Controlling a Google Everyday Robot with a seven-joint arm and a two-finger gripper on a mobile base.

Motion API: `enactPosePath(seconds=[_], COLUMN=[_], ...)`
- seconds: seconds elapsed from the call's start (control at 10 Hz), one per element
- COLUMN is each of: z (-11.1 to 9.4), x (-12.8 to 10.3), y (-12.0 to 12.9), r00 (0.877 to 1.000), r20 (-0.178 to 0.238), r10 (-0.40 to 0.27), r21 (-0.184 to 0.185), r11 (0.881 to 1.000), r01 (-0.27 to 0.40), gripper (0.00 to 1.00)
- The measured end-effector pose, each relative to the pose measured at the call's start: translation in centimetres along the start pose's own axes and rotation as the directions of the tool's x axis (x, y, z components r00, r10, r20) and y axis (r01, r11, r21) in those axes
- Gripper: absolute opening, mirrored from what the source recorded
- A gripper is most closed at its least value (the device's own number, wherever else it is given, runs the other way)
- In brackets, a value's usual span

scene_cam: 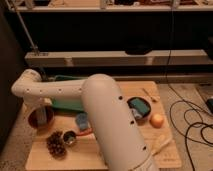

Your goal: Place eraser in paper cup

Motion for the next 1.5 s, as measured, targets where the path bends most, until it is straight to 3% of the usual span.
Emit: enactPosePath(seconds=[0.2,0.7,1.3,1.5], z=[0.2,0.4,0.2,-1.0], x=[0.0,0.1,0.0,0.8], y=[0.0,0.2,0.0,0.1], r00=[1.0,1.0,1.0,1.0], r20=[-0.001,-0.004,0.009,-0.013], r10=[-0.003,0.014,0.024,0.025], r21=[-0.005,-0.011,-0.047,-0.062], r11=[1.0,1.0,0.999,0.998], r01=[0.003,-0.014,-0.023,-0.026], gripper=[0.7,0.21,0.19,0.19])
